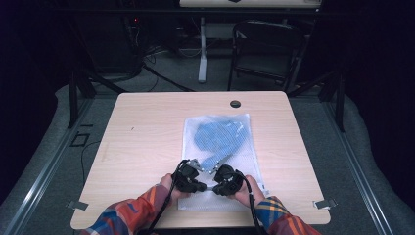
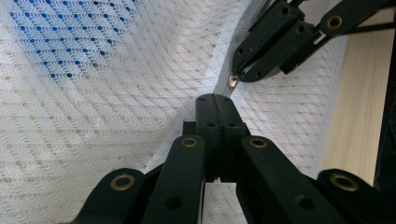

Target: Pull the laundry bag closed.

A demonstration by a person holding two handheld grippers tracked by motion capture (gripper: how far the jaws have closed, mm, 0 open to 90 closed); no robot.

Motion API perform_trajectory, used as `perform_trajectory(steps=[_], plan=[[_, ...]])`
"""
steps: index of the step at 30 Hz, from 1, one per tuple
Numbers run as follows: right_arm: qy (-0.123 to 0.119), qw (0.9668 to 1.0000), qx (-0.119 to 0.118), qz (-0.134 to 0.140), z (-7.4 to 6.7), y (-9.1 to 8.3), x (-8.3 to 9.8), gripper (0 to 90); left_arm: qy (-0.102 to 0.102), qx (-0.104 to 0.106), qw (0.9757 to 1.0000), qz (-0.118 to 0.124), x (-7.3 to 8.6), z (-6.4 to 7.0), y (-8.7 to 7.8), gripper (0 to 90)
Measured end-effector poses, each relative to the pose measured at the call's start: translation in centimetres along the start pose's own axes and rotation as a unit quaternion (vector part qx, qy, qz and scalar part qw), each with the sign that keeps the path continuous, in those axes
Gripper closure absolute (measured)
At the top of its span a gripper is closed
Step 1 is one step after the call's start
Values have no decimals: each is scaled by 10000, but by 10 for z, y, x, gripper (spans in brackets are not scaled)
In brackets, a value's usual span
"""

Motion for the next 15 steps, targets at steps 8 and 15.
perform_trajectory(steps=[8, 15], plan=[[69, 9999, -67, -45, 5, -2, 5, 869, -9, -27, 10000, -10, 1, 0, -1, 900], [94, 9999, -52, -75, 6, -3, 9, 869, 14, -73, 10000, -38, 0, 0, -1, 900]])
Point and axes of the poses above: each handheld gripper's, and its own axes: y roughly forward along the jaws, x roughly out of its underside, z roughly to its right, the point moved 4 cm from there along y, roughly forward along the jaws, and after that the axes turned 13 degrees about -z, right-handed, at the moved point
